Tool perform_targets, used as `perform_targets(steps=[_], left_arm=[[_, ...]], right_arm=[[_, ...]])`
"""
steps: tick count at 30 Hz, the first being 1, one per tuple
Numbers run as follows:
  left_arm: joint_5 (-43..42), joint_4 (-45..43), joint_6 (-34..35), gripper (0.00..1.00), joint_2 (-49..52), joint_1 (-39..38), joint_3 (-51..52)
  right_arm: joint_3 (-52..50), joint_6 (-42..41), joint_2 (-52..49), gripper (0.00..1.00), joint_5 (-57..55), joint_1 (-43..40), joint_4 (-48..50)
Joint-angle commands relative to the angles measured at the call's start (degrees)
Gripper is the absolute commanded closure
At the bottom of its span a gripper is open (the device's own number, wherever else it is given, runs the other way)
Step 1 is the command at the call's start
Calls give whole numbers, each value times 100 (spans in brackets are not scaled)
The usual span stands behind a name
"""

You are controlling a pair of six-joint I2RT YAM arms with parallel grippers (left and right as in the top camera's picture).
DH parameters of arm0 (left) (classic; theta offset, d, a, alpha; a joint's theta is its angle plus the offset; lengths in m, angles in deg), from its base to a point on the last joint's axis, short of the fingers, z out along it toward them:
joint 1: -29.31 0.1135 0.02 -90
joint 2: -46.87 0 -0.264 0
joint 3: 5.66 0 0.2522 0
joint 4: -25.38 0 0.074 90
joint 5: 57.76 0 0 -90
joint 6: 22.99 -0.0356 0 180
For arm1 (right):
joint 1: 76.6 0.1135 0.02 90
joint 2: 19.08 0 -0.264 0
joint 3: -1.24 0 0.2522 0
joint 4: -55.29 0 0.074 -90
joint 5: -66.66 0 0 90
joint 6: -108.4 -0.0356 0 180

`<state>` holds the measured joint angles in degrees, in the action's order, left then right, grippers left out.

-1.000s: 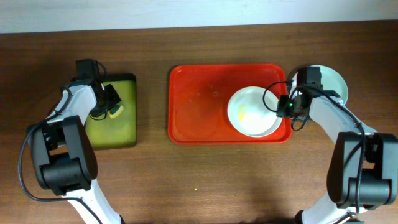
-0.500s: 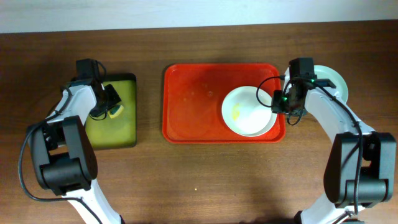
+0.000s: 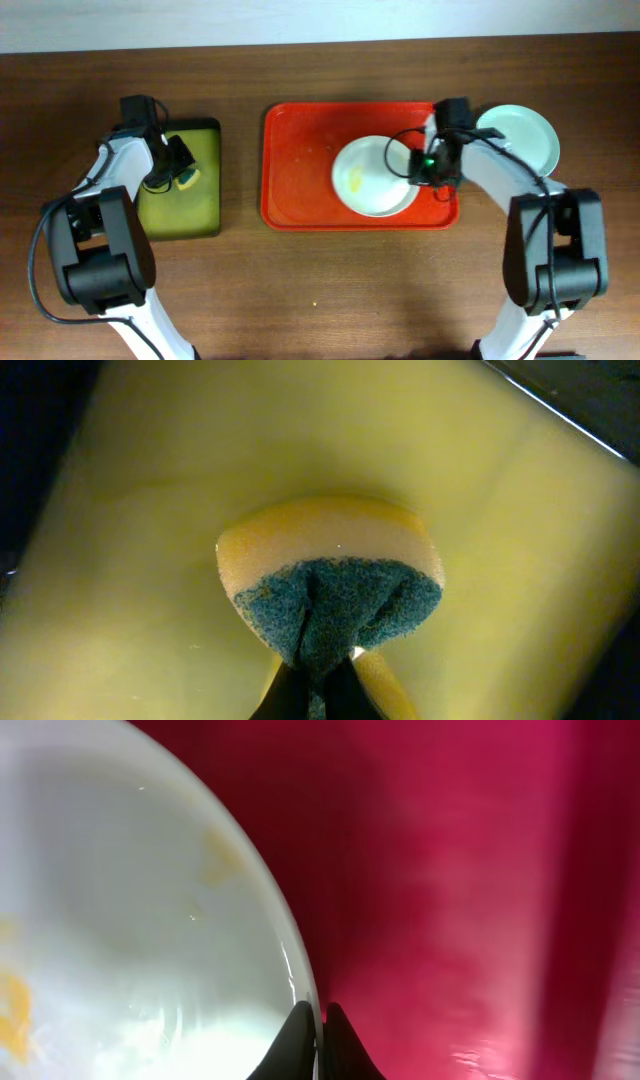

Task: Clean dirty plates on tray and stack at the side
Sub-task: 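Grasp the cream plate rim with the right gripper and pull it left, then scrub the cream plate with the sponge in the left gripper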

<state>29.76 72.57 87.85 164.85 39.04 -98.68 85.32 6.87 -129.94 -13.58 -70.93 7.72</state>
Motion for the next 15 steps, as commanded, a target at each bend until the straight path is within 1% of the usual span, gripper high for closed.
perform_targets(steps=[1,2,3,4,6,7,10,12,15], left_arm=[[-669,168,-13,100,39,-122,157],[-286,201,-92,100,39,-131,157],[66,216,22,100,39,-111,157],[-17,219,59,100,37,-68,153],[-540,232,50,100,-197,9,114],[-599,232,52,100,-317,9,107],[-723,289,11,100,-1132,-55,107],[-787,372,13,100,-1561,-173,107],[-1464,365,15,100,-1672,-562,120]], right_arm=[[35,-446,-96,96,15,369,212],[35,-636,-101,96,15,461,275],[35,-748,-105,96,13,527,284],[35,-745,-105,96,15,584,282],[35,-748,-105,96,17,634,321],[35,-767,-105,96,17,638,345],[35,-876,-105,96,22,643,450],[35,-876,-105,96,52,645,452],[35,-870,-105,96,483,706,629]])
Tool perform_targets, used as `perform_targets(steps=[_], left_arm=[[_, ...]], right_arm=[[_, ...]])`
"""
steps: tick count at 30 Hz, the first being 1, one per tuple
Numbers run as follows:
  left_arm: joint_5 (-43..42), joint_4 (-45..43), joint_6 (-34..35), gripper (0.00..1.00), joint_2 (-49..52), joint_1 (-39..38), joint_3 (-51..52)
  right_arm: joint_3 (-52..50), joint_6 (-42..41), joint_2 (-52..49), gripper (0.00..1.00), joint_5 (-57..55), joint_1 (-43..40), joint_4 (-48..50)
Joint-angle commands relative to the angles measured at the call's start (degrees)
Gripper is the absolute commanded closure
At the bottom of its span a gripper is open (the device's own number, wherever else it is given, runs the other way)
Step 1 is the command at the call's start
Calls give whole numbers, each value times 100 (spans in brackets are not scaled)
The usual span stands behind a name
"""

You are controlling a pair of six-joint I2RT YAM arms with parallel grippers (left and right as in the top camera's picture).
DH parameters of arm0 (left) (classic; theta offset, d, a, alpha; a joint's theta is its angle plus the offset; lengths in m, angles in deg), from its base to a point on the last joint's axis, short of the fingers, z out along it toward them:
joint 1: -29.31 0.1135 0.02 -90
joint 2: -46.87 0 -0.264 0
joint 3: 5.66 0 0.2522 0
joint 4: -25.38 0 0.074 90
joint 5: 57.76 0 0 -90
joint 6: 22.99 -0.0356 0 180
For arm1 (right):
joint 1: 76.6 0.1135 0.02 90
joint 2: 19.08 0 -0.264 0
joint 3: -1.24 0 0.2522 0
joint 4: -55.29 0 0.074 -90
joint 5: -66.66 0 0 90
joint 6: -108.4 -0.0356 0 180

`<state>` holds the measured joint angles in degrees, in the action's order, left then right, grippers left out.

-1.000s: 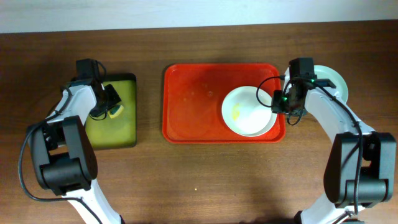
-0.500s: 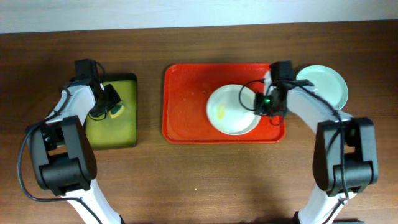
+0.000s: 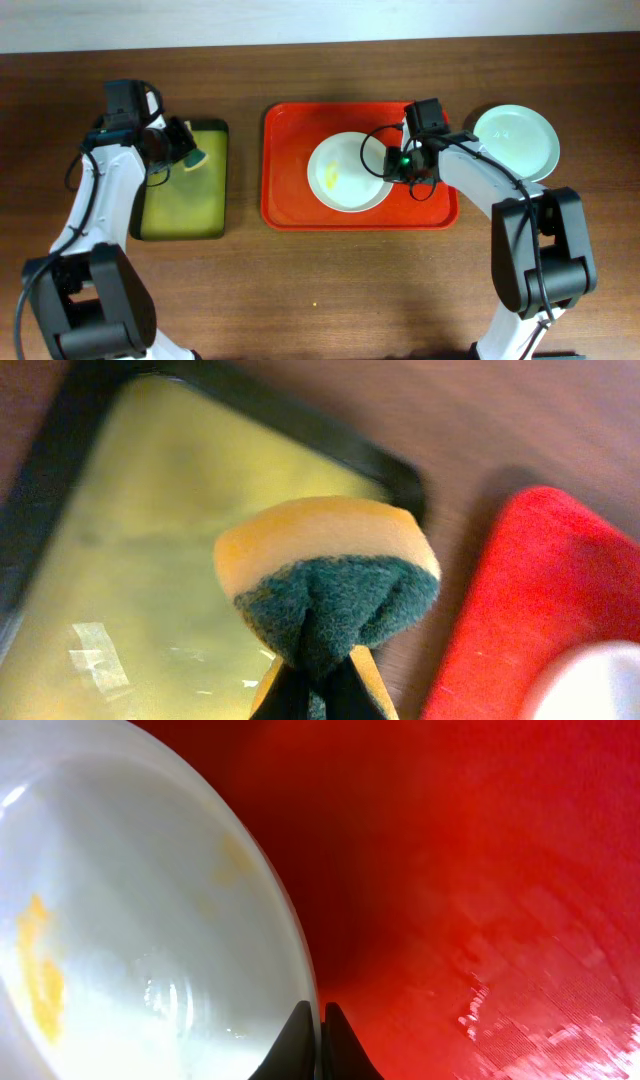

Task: Clean dirty plates on tray and stack at the side
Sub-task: 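Scrub the cream plate with the sponge in the left gripper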

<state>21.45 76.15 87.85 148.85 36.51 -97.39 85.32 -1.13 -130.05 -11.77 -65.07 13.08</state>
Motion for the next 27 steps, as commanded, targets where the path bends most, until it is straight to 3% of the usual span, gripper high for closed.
perform_targets(steps=[1,11,21,23,25,27], left_arm=[[-732,9,15,100,-70,-522,-7],[186,-483,74,100,-55,-2444,-4],[149,-909,549,100,1287,-2933,-4],[708,-826,544,100,1510,-2911,-4],[1867,-610,505,100,1460,-2839,-13],[2282,-540,247,100,1346,-2708,-22]], right_arm=[[35,-68,-94,96,304,166,127],[35,-522,-229,95,278,907,487],[35,-520,-518,95,203,785,573],[35,-520,-518,95,39,785,483],[35,-518,-522,95,-127,785,413],[35,-520,-522,96,-153,785,420]])
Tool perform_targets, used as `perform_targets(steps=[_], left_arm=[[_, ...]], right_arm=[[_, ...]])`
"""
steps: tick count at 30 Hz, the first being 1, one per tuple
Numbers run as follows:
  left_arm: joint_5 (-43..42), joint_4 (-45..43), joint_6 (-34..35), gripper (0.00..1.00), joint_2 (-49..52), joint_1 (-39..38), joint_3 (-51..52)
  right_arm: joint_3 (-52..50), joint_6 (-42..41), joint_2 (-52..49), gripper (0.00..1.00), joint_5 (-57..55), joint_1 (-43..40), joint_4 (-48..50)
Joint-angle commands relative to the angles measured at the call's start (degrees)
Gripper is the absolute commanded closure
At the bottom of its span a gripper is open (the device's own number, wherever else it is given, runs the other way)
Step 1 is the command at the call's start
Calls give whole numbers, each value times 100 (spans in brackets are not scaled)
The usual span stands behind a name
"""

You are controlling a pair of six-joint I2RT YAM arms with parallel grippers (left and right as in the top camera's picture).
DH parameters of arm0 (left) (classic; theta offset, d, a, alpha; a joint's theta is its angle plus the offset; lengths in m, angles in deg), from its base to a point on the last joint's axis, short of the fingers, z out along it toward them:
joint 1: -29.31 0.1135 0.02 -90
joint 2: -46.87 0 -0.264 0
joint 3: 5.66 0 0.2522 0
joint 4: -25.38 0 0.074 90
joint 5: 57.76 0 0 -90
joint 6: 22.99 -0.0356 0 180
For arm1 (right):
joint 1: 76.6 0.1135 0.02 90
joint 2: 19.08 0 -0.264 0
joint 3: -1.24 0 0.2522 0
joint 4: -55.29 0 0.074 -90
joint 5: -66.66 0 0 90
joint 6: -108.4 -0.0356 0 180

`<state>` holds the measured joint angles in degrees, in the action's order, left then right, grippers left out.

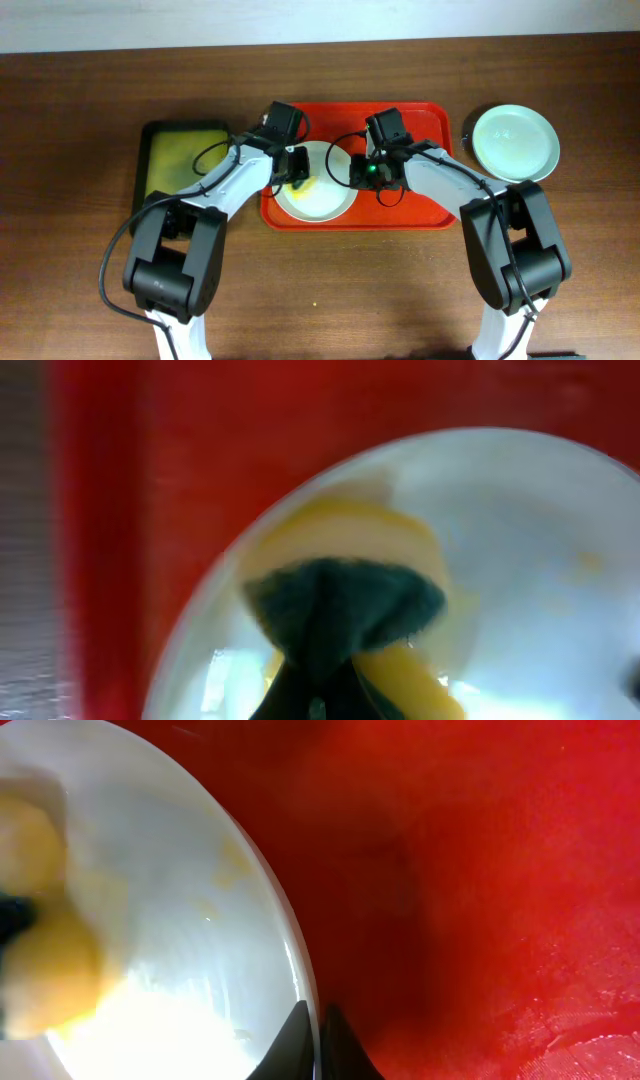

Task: Clean dirty plates on tray and stack at the side
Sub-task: 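Scrub the cream plate with the sponge in the left gripper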

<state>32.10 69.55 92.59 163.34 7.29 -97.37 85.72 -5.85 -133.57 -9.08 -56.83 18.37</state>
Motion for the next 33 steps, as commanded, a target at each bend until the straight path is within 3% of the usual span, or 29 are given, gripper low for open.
perform_targets(steps=[1,2,6,7,14,18,21,25,28,33], left_arm=[[1123,179,-249,100,-190,282,-44],[809,203,-251,100,-297,323,-70],[-1934,44,-201,100,-584,323,-111],[-2133,127,-203,100,-579,295,-96],[-1438,459,-208,100,13,31,-79],[577,743,-208,100,212,44,-90],[1165,916,-426,100,98,59,-382],[841,1086,-422,100,-256,-46,-719],[-807,1097,-352,100,-232,-225,-658],[-911,592,160,100,31,-562,-566]], right_arm=[[-4,-48,-170,95,-422,-39,-105],[-4,-48,-170,96,-424,-39,-98],[-4,-48,-170,95,-424,-39,-57],[-4,-48,-170,95,-424,-39,-55],[-4,-48,-170,95,-422,-39,-39],[-4,-48,-170,95,-422,-39,-44],[-4,-48,-170,95,-422,-39,-42],[-4,-48,-170,95,-424,-39,-35],[-4,-48,-170,95,-439,-39,9],[-4,-48,-170,95,-439,-39,0]])
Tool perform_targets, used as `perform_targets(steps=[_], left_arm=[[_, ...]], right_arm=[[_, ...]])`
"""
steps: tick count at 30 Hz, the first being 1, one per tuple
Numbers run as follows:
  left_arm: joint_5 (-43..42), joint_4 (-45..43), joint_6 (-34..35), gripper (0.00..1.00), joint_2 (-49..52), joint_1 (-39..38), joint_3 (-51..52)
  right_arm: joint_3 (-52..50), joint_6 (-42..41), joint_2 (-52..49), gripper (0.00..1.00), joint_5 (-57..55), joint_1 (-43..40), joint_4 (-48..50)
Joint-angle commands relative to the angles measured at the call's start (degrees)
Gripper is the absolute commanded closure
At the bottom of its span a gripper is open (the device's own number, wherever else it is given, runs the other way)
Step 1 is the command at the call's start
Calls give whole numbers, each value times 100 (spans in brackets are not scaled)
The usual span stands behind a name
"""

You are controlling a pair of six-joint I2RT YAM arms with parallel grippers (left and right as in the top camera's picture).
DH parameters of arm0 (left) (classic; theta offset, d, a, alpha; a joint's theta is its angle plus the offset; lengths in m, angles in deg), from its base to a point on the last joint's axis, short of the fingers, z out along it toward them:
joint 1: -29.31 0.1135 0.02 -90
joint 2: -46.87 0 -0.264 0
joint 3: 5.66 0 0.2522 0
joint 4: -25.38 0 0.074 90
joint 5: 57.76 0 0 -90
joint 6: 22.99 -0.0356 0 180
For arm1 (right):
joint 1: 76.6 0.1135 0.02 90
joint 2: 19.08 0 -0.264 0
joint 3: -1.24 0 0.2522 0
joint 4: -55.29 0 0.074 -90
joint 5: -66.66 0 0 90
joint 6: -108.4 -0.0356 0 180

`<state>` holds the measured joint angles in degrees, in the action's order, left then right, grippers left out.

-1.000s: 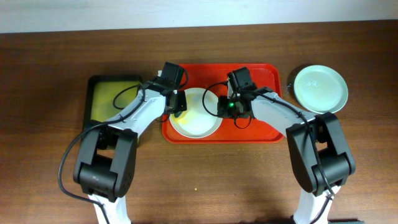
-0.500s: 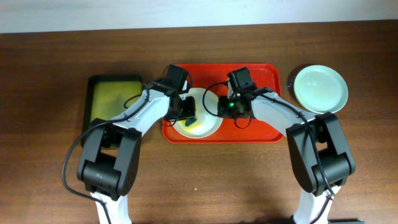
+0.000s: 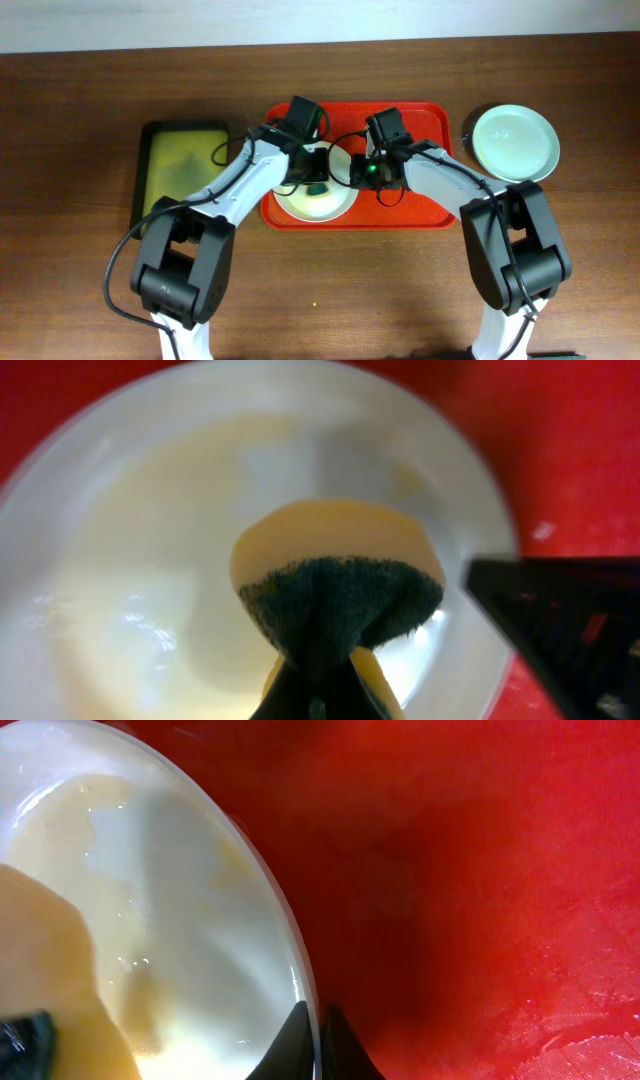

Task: Clean dirty plates on tray and stack at the side
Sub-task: 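Scrub the cream plate with the sponge in the left gripper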

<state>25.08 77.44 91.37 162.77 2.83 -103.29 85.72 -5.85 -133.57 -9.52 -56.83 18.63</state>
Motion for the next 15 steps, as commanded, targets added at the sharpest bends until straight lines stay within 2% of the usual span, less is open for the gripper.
perform_targets(steps=[1,5,10,12,13,15], left_arm=[[-197,-319,306,100,234,-127,26],[927,-151,304,100,437,-122,26],[2514,678,304,100,393,-120,-48],[2441,907,304,100,179,-122,-284],[2142,964,302,100,50,-122,-372],[717,977,302,100,-114,-122,-398]], right_arm=[[-4,-48,-170,95,-396,-33,-63],[-4,-48,-170,95,-396,-33,-76],[-4,-46,-170,95,-398,-33,-131],[-4,-46,-170,95,-398,-33,-129],[-4,-46,-170,95,-398,-33,-129],[-4,-46,-170,95,-398,-33,-129]])
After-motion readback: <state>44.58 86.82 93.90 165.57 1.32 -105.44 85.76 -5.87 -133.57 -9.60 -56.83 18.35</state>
